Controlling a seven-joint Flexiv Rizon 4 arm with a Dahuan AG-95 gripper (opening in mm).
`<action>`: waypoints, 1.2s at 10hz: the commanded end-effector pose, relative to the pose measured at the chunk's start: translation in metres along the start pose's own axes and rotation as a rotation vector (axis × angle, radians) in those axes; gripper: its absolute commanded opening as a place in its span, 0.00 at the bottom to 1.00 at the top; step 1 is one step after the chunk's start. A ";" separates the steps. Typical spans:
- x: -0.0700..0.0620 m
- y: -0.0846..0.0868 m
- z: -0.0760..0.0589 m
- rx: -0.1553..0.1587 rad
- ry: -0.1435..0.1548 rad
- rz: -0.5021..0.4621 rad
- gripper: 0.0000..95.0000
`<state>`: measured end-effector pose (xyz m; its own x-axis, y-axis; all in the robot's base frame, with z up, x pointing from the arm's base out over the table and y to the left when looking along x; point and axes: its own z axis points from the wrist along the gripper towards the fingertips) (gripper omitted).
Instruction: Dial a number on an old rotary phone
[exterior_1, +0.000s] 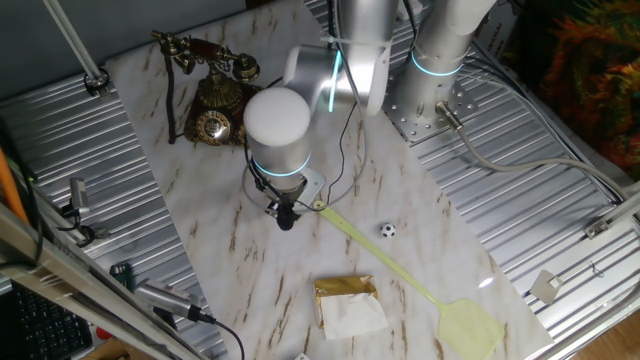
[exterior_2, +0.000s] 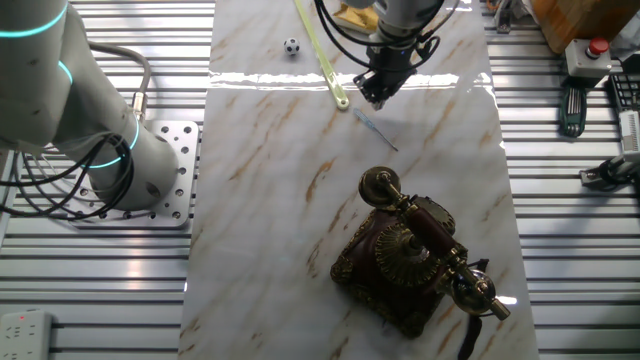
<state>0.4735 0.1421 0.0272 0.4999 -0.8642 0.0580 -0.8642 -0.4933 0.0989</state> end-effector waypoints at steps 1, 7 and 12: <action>0.001 0.000 0.000 0.001 0.001 0.000 0.00; 0.000 0.001 0.000 -0.005 -0.009 -0.043 0.00; -0.010 0.009 0.000 -0.014 0.009 -0.049 0.00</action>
<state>0.4582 0.1472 0.0289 0.5431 -0.8372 0.0644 -0.8372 -0.5340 0.1180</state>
